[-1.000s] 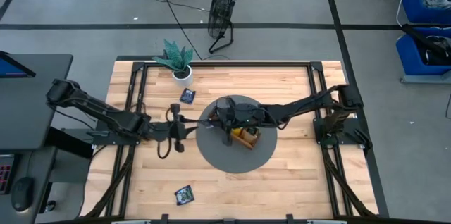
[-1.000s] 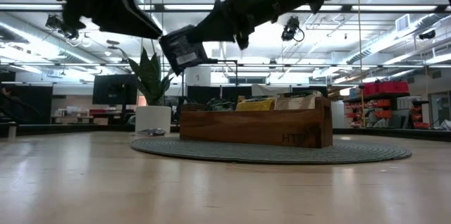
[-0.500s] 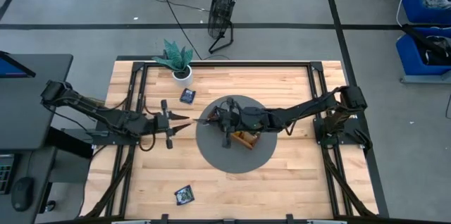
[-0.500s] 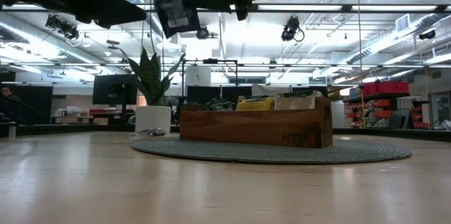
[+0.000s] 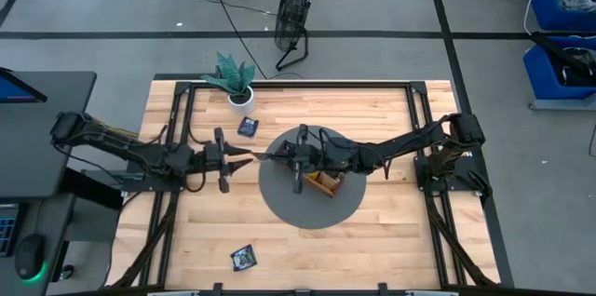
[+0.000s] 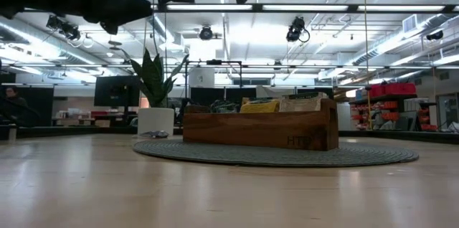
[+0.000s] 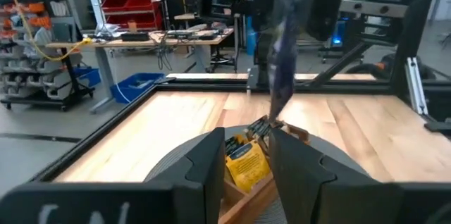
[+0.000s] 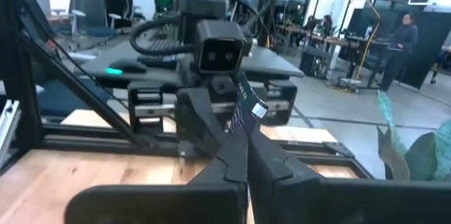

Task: Pick & Place Tea
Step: Put the dark blue tea bag into the left section of the wooden organizer

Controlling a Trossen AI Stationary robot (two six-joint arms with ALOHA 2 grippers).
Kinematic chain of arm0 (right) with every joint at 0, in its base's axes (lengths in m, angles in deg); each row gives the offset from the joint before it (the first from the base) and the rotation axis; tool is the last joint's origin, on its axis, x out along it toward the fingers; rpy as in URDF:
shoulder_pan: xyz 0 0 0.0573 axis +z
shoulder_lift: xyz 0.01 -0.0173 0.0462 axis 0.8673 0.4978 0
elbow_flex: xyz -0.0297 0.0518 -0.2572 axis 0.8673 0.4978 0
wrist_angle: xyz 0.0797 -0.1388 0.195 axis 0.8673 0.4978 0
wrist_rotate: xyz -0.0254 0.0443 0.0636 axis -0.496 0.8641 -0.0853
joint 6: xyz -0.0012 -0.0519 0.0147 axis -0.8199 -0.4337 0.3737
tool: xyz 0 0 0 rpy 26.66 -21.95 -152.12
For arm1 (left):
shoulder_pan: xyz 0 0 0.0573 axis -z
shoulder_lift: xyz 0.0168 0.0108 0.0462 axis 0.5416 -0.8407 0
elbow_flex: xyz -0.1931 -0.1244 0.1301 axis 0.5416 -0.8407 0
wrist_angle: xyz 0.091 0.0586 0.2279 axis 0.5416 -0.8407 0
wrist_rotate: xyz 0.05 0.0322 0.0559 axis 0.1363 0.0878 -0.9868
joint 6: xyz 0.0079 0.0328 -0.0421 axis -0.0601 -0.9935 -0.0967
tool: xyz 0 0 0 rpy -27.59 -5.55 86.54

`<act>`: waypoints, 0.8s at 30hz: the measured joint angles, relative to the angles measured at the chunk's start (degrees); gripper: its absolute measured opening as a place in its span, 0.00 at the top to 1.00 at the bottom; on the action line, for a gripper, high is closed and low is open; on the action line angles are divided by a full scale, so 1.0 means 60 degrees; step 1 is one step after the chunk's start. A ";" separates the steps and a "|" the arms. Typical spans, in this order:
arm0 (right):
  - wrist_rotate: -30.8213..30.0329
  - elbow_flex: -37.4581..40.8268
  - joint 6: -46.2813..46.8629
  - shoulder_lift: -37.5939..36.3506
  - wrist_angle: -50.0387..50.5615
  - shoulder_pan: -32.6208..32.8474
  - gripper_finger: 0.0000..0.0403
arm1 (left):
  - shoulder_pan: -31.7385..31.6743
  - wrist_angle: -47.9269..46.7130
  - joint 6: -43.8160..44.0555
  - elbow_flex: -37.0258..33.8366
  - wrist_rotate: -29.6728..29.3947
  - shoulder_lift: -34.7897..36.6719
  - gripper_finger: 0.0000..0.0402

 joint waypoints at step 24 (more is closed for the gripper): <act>0.0790 0.0000 0.0585 0.0015 -0.0493 -0.0539 1.00 | -0.1377 0.0660 0.0622 0.0000 0.2546 -0.0004 0.56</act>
